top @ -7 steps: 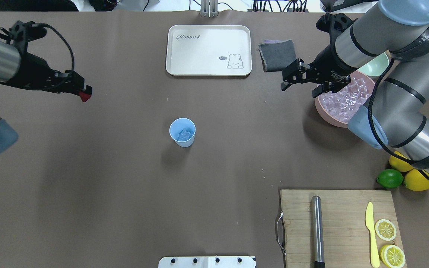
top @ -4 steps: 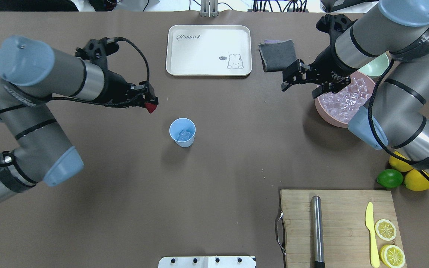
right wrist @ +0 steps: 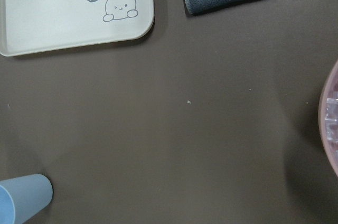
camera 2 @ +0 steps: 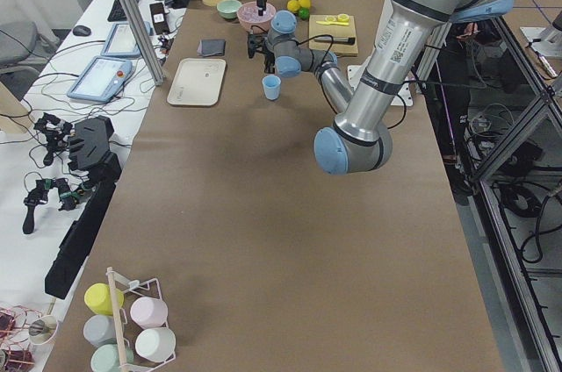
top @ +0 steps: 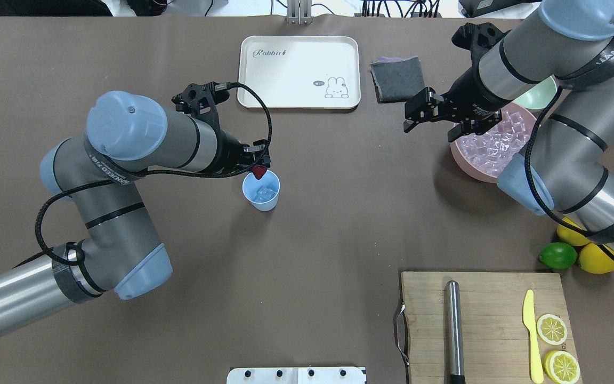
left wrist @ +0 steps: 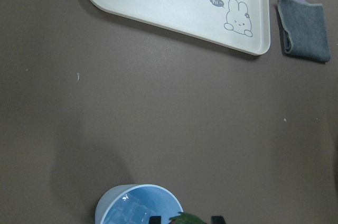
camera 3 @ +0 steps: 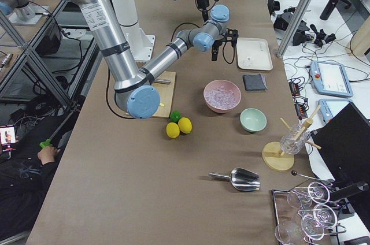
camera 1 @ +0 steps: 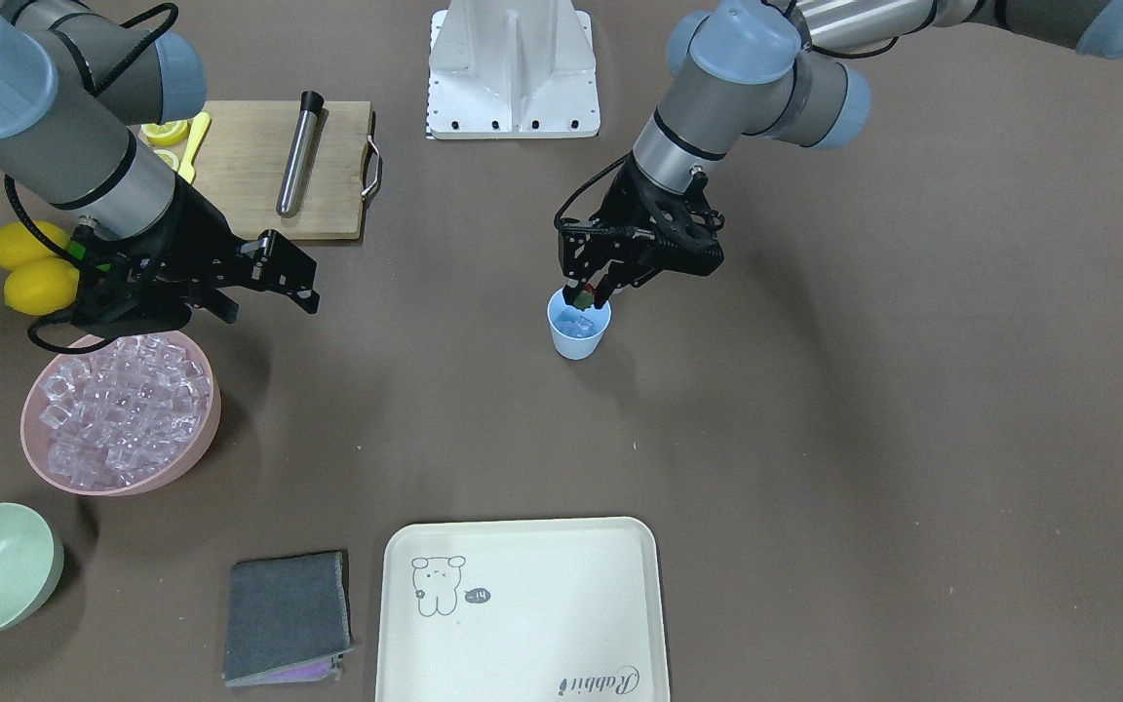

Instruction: Put ice and strawberries in cup

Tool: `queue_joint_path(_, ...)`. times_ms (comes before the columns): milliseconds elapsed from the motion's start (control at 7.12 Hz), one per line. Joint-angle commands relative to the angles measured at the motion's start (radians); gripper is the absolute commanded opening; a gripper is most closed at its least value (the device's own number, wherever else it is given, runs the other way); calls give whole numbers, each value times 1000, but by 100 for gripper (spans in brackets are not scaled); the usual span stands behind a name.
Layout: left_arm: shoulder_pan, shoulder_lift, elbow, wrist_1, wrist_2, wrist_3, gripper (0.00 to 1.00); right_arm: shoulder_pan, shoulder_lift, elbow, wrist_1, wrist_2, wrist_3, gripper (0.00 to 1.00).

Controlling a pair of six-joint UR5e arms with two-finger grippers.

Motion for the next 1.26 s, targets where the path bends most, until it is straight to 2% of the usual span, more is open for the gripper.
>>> queue_joint_path(0, 44, 3, 11, -1, 48, 2, 4, 0, 0, 1, 0, -1, 5, 99)
queue_joint_path(140, 62, 6, 11, -1, 69, 2, 61, 0, -2, 1, 0, -1, 4, 99)
queue_joint_path(281, 63, 12, 6, 1, 72, 2, 97, 0, -2, 1, 0, -1, 5, 99)
queue_joint_path(562, 55, 13, 0, 4, 69, 5, 97, 0, -2, 8, 0, 6, 5, 99)
queue_joint_path(702, 6, 23, -35, 15, 61, 14, 98, 6, 3, 10, -2, 19, -1, 99)
queue_joint_path(842, -73, 61, -82, 51, -16, 146, 98, 50, -2, 10, -5, 68, -15, 99)
queue_joint_path(983, -165, 112, -99, 61, -55, 292, 98, 93, -26, 13, -8, 96, -63, 99)
queue_joint_path(1123, -262, 187, -116, 55, -121, 426, 98, 145, -76, 14, -6, 116, -161, 99)
